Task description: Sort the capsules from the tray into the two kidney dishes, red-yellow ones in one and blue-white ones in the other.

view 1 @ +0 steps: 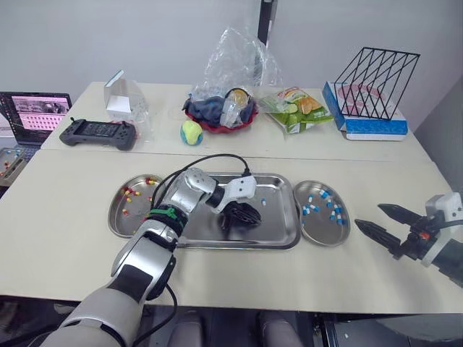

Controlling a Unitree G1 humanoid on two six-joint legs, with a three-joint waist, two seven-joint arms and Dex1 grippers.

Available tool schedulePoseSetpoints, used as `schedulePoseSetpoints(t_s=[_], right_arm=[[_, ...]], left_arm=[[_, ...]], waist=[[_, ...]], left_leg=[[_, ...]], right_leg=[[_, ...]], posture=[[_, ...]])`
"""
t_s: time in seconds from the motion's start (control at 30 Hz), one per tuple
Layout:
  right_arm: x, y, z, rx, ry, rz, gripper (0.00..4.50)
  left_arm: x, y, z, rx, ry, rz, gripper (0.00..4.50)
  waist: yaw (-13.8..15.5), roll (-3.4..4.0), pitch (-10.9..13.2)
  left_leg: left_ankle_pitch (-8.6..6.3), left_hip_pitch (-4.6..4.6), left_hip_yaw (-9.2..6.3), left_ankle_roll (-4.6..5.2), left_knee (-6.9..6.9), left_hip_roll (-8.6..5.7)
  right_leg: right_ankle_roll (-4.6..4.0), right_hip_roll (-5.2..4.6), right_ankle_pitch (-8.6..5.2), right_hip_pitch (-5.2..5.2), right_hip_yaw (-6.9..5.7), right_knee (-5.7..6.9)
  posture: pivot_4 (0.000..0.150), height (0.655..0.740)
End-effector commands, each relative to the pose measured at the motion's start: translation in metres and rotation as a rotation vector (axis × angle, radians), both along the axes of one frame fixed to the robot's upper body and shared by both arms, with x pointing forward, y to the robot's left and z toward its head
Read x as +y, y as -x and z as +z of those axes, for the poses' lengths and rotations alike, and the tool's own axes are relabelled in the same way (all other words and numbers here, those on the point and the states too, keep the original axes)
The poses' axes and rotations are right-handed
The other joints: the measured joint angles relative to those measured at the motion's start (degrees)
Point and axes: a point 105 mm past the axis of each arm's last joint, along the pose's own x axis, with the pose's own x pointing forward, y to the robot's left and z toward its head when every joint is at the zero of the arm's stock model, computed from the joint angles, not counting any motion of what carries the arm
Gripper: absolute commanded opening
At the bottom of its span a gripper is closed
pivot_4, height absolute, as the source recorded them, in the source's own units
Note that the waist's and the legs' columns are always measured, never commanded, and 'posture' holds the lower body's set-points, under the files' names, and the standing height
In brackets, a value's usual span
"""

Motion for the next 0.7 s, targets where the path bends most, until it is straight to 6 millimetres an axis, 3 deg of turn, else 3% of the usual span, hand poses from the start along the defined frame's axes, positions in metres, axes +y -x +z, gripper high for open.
schedulePoseSetpoints(t_s=[0.03, 0.27, 0.37, 0.53, 0.7], right_arm=[[0.0, -0.003, 0.01, -0.042, 0.022, 0.01, 4.5], [0.003, -0.015, 0.012, -0.037, 0.031, 0.054, 4.5], [0.006, -0.023, 0.013, -0.036, 0.031, 0.086, 4.5], [0.007, -0.03, 0.015, -0.033, 0.033, 0.116, 4.5], [0.007, -0.033, 0.016, -0.029, 0.029, 0.13, 4.5]], left_arm=[[0.005, -0.001, 0.034, -0.046, 0.093, -0.006, 0.01], [0.055, -0.011, 0.061, -0.096, 0.119, 0.159, 0.01], [0.092, -0.012, 0.069, -0.098, 0.124, 0.275, 0.01], [0.157, -0.006, 0.064, -0.093, 0.087, 0.499, 0.01], [0.191, 0.007, 0.058, -0.074, 0.079, 0.641, 0.01]], waist=[[0.0, 0.02, 0.0], [-0.2, 0.08, 0.0], [-0.2, 0.08, 0.0], [-0.3, 0.1, 0.0], [0.3, 0.1, 0.0]], left_leg=[[0.0, -0.01, 0.0, 0.0, 0.0, 0.0], [0.01, 0.04, -0.01, 0.0, -0.01, 0.03], [0.01, 0.03, -0.01, -0.01, 0.01, 0.03], [0.01, 0.02, 0.0, -0.01, 0.0, 0.1], [0.02, -0.02, 0.0, -0.03, 0.04, 0.12]], right_leg=[[0.0, 0.0, 0.0, -0.02, 0.0, 0.03], [0.0, 0.01, 0.0, -0.02, -0.01, 0.06], [0.0, 0.0, 0.0, -0.02, -0.02, 0.05], [-0.01, 0.01, 0.0, -0.09, -0.05, 0.07], [-0.01, -0.02, 0.0, -0.07, -0.12, 0.07]], posture=[[0.15, 0.7174], [0.15, 0.7174], [0.15, 0.7174], [0.15, 0.7174], [0.15, 0.7174]])
